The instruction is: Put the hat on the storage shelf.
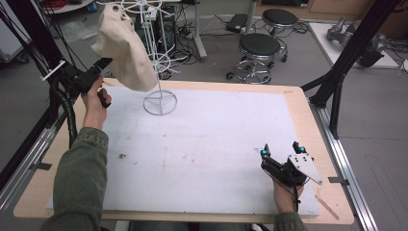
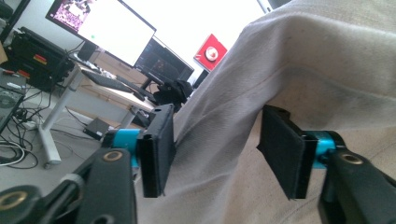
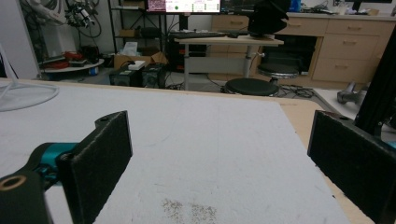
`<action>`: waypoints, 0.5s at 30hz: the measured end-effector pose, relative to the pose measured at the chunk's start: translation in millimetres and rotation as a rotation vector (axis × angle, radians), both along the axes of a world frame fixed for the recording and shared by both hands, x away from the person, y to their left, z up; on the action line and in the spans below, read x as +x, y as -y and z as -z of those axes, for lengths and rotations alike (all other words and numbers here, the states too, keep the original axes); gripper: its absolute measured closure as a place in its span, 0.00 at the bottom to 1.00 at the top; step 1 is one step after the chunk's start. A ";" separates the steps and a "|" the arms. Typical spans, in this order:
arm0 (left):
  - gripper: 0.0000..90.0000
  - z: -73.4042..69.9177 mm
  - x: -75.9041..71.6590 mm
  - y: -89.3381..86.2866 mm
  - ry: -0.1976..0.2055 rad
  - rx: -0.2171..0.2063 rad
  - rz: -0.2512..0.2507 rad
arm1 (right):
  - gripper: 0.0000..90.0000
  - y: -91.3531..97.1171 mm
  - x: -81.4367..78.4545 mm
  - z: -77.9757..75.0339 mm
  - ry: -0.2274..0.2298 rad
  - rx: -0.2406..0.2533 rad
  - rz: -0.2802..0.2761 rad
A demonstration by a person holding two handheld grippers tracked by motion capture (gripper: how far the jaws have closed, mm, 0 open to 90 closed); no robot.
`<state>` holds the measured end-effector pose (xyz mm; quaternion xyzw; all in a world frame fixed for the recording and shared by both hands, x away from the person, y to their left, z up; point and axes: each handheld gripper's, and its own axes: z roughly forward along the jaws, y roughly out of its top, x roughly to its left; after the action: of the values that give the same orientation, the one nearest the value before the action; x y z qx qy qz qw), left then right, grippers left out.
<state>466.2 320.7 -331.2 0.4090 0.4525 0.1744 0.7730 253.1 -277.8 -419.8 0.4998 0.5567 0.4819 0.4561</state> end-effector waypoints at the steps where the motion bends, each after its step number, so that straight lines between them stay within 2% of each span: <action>1: 0.46 -0.8 -0.7 0.3 0.002 0.005 -0.002 | 0.06 0.0 0.1 0.0 0.000 0.001 0.001; 3: 0.44 -3.4 -2.7 2.1 0.007 0.018 -0.012 | 0.06 0.0 0.1 0.0 0.000 0.001 0.000; 4: 0.43 -6.2 -5.6 3.7 0.010 0.039 -0.013 | 0.06 -0.3 -0.3 -0.1 -0.001 0.004 0.001; 8: 0.42 -9.7 -11.7 6.3 0.020 0.036 -0.009 | 0.06 -0.2 -0.5 -0.2 -0.004 0.007 0.003; 9: 0.41 -10.7 -14.0 6.9 0.021 0.047 -0.014 | 0.06 0.0 -0.2 -0.2 -0.002 0.004 0.002; 11: 0.39 -13.8 -22.3 7.7 0.022 0.075 -0.041 | 0.06 -0.3 -0.6 -0.3 0.001 -0.002 0.003; 15: 0.36 -15.9 -32.3 6.5 0.025 0.087 -0.079 | 0.06 -1.4 -1.2 -0.5 -0.001 0.001 -0.001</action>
<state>433.9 314.1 -315.4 0.4220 0.4506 0.2296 0.7525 251.9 -276.4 -419.4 0.4999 0.5569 0.4824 0.4553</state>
